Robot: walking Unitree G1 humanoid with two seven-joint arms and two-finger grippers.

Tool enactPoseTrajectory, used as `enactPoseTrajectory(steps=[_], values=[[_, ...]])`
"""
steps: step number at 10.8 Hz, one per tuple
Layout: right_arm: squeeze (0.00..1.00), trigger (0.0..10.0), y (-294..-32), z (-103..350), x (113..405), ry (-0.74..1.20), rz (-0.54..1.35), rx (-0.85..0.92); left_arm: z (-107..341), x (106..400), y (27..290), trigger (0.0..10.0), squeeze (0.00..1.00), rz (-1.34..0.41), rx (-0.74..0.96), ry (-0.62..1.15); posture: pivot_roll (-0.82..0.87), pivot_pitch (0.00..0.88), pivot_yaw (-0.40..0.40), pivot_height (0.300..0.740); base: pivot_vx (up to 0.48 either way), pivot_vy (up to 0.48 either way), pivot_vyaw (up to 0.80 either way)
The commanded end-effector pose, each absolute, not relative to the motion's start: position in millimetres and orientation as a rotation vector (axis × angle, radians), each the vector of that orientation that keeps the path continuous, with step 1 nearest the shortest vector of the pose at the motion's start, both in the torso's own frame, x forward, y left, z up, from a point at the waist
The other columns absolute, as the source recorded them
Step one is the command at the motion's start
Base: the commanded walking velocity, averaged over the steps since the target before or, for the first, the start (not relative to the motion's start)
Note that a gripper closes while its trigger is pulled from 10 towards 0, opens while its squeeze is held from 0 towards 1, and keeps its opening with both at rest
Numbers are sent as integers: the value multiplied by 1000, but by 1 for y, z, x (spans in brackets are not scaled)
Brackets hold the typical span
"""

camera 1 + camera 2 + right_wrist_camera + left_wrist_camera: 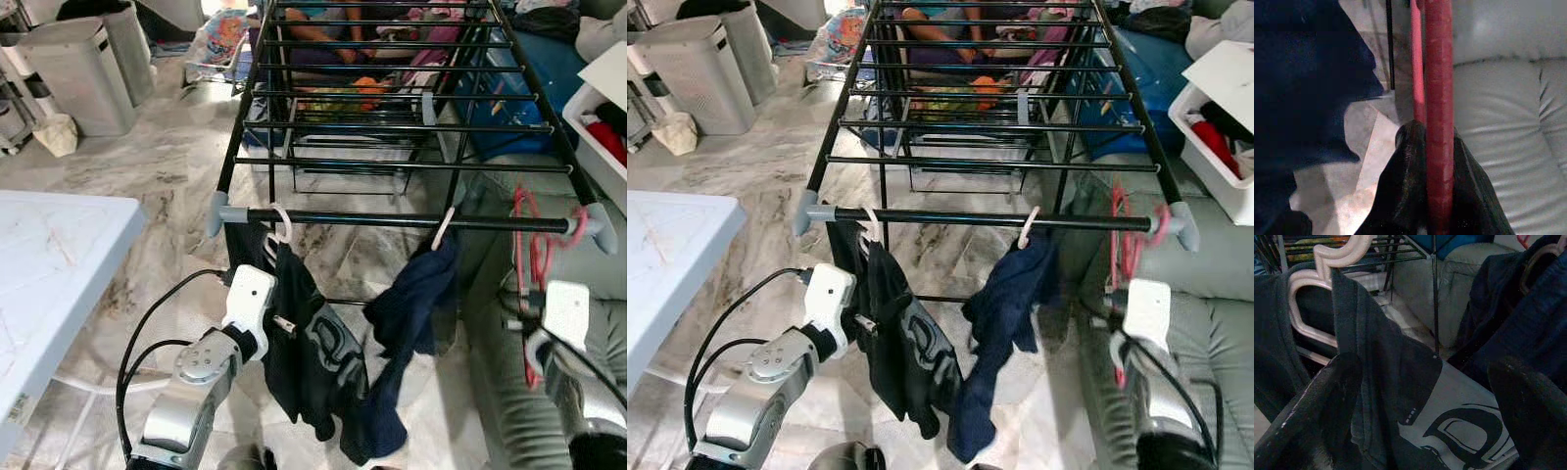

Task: Hang hanger

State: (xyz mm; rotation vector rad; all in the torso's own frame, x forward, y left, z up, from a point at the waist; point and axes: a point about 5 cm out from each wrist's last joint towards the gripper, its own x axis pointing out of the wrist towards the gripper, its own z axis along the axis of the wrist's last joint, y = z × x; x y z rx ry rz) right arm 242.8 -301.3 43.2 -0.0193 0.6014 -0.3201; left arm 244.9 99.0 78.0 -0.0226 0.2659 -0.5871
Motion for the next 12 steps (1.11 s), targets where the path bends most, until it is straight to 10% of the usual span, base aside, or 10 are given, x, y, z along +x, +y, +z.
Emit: enactPoseTrajectory(steps=[1, 12], values=[[0, 0, -302, 40, 239, 629, -318, 0, 79, 244, 99, 10000, 0, -586, -13, 269, -54, 10, 14, 740, 0, 0, 0], [0, 0, -290, 44, 244, 592, -193, -153, 79, 246, 97, 10000, 0, -586, -14, 268, -58, 11, 10, 740, 0, 0, 0]])
